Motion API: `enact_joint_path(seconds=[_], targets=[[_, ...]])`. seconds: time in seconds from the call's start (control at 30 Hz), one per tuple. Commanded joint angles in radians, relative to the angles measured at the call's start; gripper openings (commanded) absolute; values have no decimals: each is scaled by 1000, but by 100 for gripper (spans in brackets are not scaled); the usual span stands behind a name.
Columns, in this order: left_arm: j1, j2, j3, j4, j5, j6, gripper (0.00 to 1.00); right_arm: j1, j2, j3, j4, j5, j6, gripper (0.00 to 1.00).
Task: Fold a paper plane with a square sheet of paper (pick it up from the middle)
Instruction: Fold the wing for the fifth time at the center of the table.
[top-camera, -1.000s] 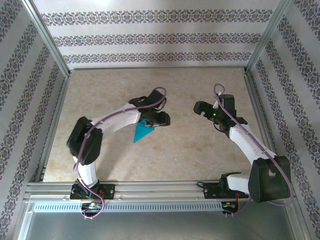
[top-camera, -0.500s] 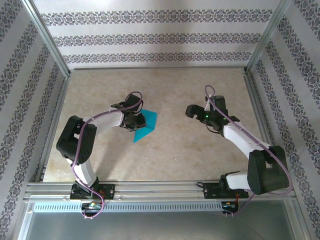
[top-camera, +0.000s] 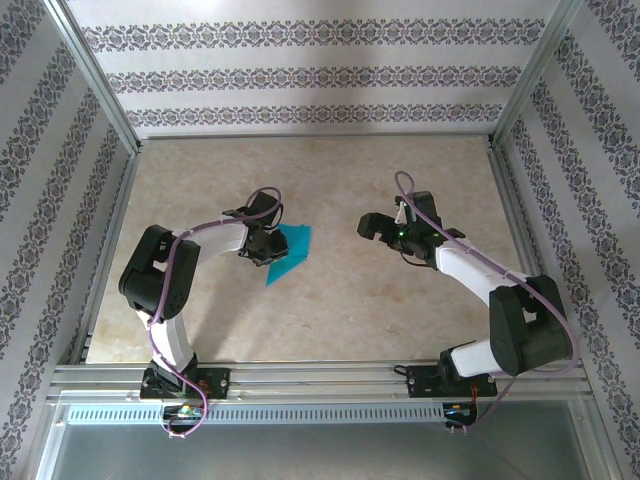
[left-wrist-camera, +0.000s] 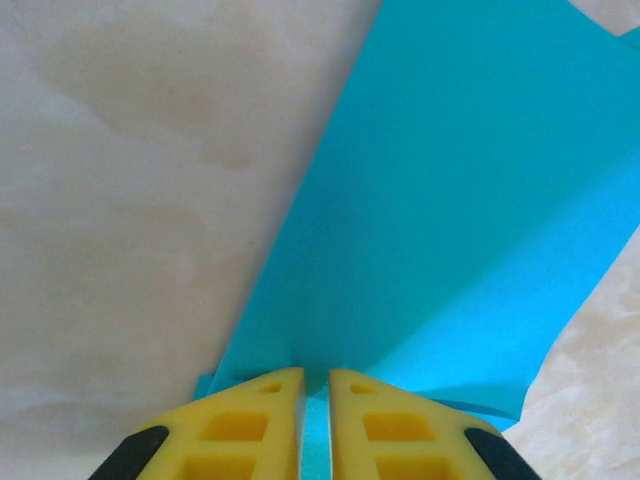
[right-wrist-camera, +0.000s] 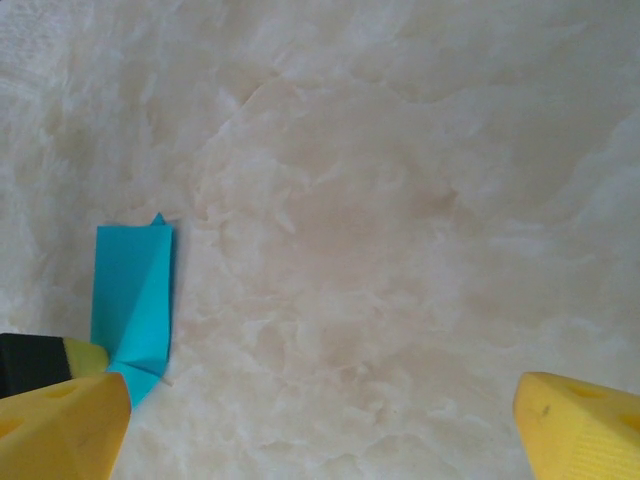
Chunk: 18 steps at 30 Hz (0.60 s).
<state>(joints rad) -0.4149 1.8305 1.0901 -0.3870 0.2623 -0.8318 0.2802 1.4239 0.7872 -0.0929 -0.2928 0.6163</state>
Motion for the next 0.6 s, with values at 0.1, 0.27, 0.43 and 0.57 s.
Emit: enact_joint_path(seconds=[0.1, 0.27, 0.43, 0.57], targets=[[-37, 36, 4, 89, 143, -8, 15, 45, 41, 36, 18, -92, 83, 98], [-77, 66, 3, 135, 181, -55, 14, 86, 74, 35, 29, -144, 167, 96], [-100, 72, -15, 163, 191, -78, 13, 141, 124, 52, 22, -169, 251, 90], [-100, 63, -30, 151, 164, -63, 12, 189, 182, 77, 18, -163, 309, 79]])
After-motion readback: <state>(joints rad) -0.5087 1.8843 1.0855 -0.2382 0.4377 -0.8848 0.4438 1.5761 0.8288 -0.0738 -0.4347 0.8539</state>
